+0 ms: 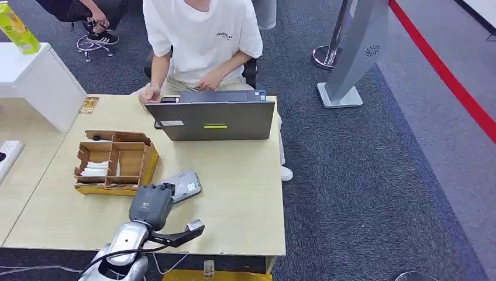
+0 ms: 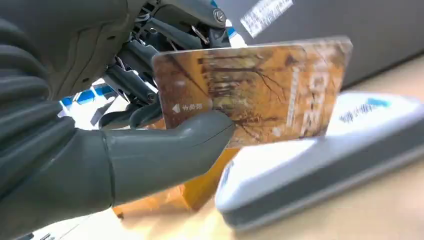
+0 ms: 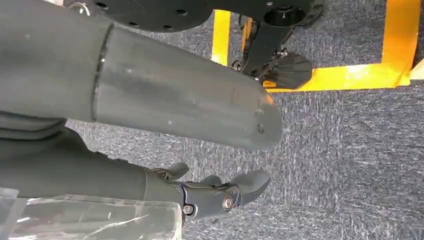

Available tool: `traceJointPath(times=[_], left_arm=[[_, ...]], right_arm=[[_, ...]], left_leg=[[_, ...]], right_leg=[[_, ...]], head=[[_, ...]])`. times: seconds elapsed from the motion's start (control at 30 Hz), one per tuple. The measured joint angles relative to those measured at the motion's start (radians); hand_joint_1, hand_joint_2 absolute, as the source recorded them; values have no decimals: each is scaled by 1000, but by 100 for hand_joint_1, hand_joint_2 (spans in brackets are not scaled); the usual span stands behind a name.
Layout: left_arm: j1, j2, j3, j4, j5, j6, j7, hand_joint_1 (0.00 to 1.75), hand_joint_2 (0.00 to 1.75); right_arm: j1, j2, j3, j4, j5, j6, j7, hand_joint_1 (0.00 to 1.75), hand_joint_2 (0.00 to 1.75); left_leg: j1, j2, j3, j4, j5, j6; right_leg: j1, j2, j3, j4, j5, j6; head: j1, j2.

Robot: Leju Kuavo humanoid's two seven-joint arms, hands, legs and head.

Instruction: Pass the card to the sensor for recognition and then transmit it.

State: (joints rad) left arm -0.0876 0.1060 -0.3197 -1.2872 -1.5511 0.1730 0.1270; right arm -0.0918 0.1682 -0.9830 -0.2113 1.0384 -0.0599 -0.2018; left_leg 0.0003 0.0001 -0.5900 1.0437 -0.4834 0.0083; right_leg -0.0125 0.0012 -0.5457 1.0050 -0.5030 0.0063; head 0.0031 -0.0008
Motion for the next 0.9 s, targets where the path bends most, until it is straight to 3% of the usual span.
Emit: traceJointPath(times=[0.17, 0.4, 0.47, 0.57, 0.8, 0.9], left_arm=[[-4, -6, 7, 28, 0, -59, 43, 175, 175], [-1, -29, 44, 48, 0, -135, 55, 175, 175], [-2, -34, 52, 49, 0, -109, 62, 175, 175], [-6, -43, 51, 37, 0, -15, 89, 175, 175], [-36, -45, 30, -114, 0, 68, 124, 175, 175], [-55, -41, 24, -172, 0, 74, 124, 175, 175]], right_arm=[[0, 0, -5, 0, 0, 0, 1, 0, 0], [-1, 0, -15, 0, 16, 0, 3, 0, 0], [-2, 0, -20, 0, 16, 0, 3, 0, 0], [-1, 0, -26, 0, 16, 0, 3, 0, 0], [-1, 0, -29, 0, 35, 2, 0, 0, 0], [-1, 0, -29, 0, 36, 3, 0, 0, 0]], left_leg=[[0, 0, 0, 0, 0, 0], [0, 0, 0, 0, 0, 0], [0, 0, 0, 0, 0, 0], [0, 0, 0, 0, 0, 0], [0, -1, 0, 0, 1, 1], [0, 0, 0, 0, 1, 1]], right_leg=[[0, 0, 0, 0, 0, 0], [0, 0, 0, 0, 0, 0], [0, 0, 0, 0, 0, 0], [0, 0, 0, 0, 0, 0], [0, -1, 0, 0, 0, 0], [0, -1, 0, 0, 0, 0]], head=[[0, 0], [0, 0], [0, 0], [0, 0], [0, 0], [0, 0]])
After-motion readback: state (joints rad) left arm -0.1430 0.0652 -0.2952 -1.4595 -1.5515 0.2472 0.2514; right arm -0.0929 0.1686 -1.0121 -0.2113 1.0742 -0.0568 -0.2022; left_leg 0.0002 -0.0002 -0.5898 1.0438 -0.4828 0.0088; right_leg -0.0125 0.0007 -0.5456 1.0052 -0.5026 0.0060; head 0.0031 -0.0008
